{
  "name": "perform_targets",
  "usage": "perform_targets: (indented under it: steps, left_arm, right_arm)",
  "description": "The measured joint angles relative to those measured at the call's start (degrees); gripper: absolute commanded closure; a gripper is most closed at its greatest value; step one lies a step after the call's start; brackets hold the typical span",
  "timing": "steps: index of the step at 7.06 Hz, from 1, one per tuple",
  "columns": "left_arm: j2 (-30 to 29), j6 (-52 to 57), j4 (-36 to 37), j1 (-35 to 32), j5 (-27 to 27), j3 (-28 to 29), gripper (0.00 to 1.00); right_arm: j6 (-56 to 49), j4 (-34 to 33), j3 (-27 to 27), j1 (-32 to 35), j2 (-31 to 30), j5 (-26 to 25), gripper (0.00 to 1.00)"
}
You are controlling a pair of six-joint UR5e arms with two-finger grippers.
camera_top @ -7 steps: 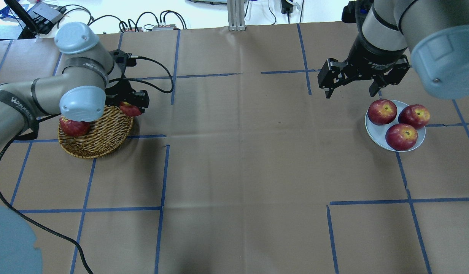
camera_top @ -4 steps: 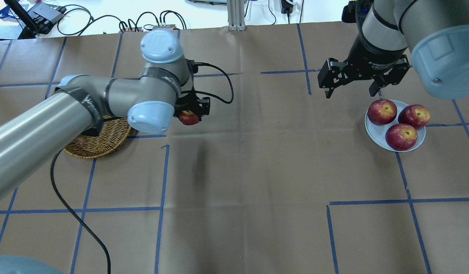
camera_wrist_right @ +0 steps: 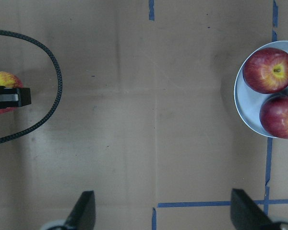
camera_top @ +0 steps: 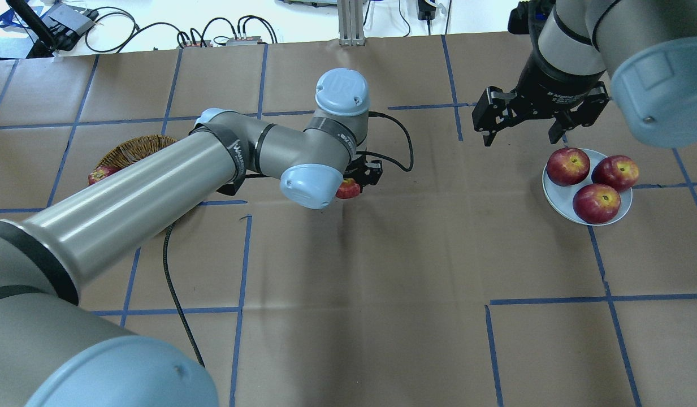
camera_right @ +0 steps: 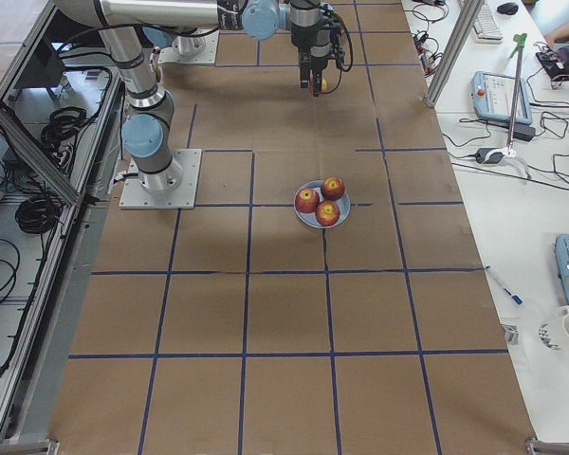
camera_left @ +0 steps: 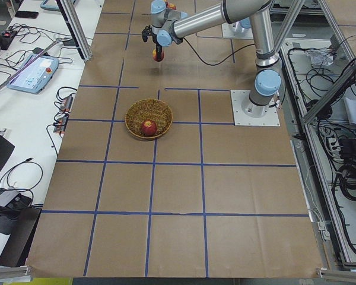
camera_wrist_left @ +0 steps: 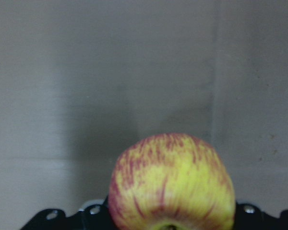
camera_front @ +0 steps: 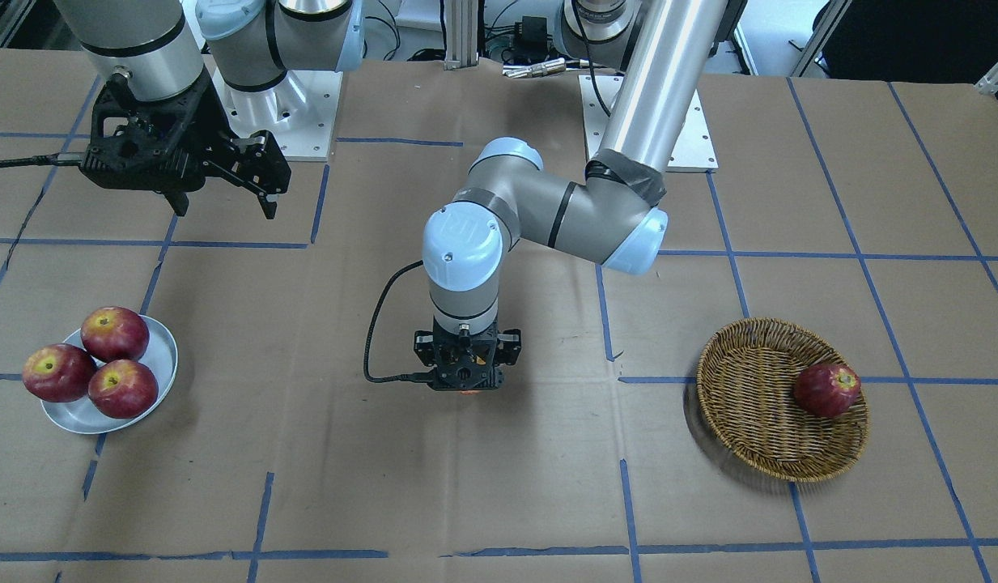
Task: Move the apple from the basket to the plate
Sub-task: 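Lift the striped apple and carry it toward the table center, then set the striped apple down mid-table and open the left gripper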
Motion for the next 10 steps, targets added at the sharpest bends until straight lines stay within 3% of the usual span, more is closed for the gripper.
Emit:
perform_targets:
  steps: [1, 3, 4, 5, 8, 10]
  left_arm:
    - [-0.9, -0.6, 0.3, -0.7, 0.0, 0.5, 0.37]
    - [-2.4, -0.9, 2.0, -1.1, 0.0, 0.6, 0.26]
    - [-2.8, -1.0, 2.5, -1.2, 0.0, 0.4, 0.07]
    - [-2.7, -1.0, 2.7, -1.3, 0.0, 0.2, 0.01]
    - [-0.4, -1.0, 1.6, -1.2, 0.1, 0.5, 0.01]
    - [5.9, 0.3, -3.8, 0.3, 0.1, 1.5, 0.01]
  right_arm:
    - [0.0, 0.0, 0.0, 0.0, 0.0, 0.0, 0.00]
    - [-0.1, 0.1, 0.0, 0.0, 0.0, 0.1, 0.00]
    - [-0.1, 0.1, -0.1, 0.0, 0.0, 0.2, 0.00]
    - [-0.1, 0.1, -0.2, 0.0, 0.0, 0.4, 0.00]
    - [0.3, 0.1, -0.7, 0.0, 0.0, -0.1, 0.00]
    - [0.4, -0.2, -0.8, 0.0, 0.2, -0.2, 0.00]
